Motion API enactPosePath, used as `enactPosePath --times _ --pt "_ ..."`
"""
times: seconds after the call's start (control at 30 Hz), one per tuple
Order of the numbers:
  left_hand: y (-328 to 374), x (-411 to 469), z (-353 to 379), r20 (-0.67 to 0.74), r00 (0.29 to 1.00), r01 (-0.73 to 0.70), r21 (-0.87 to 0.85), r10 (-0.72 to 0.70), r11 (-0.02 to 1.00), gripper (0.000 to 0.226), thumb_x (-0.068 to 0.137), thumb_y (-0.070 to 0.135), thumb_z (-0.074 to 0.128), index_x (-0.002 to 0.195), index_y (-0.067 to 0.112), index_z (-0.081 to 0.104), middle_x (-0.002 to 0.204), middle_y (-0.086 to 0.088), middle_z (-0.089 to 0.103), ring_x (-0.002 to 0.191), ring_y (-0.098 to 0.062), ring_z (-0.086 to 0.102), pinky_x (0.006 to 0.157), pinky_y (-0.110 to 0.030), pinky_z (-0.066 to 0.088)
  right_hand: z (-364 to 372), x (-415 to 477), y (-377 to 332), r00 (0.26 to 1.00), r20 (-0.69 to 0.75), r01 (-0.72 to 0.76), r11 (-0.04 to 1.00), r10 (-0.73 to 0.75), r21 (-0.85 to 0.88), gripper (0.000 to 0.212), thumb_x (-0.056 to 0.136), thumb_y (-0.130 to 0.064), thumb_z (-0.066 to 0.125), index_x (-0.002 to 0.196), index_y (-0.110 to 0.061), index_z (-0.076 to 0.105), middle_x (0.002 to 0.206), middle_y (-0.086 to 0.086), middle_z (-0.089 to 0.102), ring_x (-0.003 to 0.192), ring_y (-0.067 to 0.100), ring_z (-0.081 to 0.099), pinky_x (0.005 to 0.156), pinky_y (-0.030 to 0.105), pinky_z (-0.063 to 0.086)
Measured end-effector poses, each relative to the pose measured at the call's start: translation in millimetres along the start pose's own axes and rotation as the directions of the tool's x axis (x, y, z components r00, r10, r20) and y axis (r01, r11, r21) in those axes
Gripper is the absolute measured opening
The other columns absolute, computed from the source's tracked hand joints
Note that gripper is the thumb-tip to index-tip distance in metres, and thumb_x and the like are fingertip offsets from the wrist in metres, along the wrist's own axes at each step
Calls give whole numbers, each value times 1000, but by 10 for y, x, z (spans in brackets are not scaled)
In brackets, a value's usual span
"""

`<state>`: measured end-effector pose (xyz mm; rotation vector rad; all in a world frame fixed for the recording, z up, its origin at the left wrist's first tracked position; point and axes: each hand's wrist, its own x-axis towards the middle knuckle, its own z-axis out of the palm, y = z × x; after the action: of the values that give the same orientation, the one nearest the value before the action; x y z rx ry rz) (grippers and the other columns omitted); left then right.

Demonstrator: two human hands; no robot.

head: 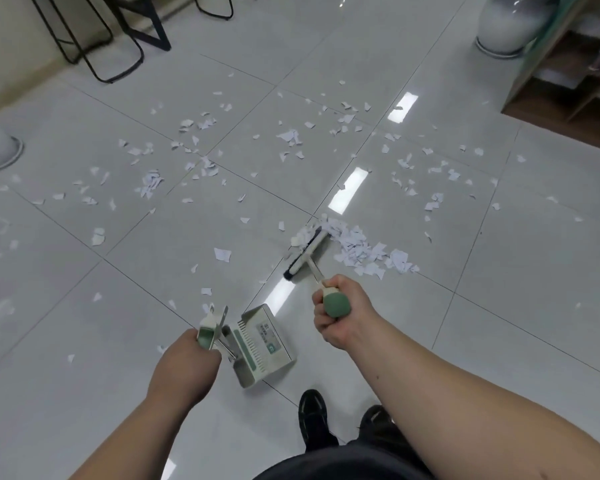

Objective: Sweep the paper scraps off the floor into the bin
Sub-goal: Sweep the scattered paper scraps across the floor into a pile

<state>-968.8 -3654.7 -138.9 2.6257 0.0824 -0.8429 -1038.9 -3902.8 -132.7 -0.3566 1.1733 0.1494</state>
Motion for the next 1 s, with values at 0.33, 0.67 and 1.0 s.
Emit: enactPosePath --times 0.33,0.67,1.0 --pt "410 15 132 27 996 -83 -40 84 996 11 82 15 47 87 16 57 70 -9 63 58 -30 57 54 -30 45 -648 -601 -568 993 -30 114 989 -117 -90 31 78 -11 54 108 -18 52 62 5 51 35 12 34 32 15 21" --pt "1703 -43 699 178 929 -345 100 324 933 15 81 14 44 89 17 56 71 -6 62 60 -28 57 56 -30 46 -1788 -1144 -961 905 -296 191 914 -305 -359 22 78 -4 61 100 -6 63 63 12 58 35 17 44 41 18 30" --pt "2636 -257 1264 142 948 -305 163 284 938 25 79 9 43 94 23 57 73 -6 66 61 -27 60 55 -30 49 -2524 -655 -1996 870 -354 137 858 -344 -496 16 74 -3 59 87 -8 52 80 10 41 61 23 37 51 23 24"
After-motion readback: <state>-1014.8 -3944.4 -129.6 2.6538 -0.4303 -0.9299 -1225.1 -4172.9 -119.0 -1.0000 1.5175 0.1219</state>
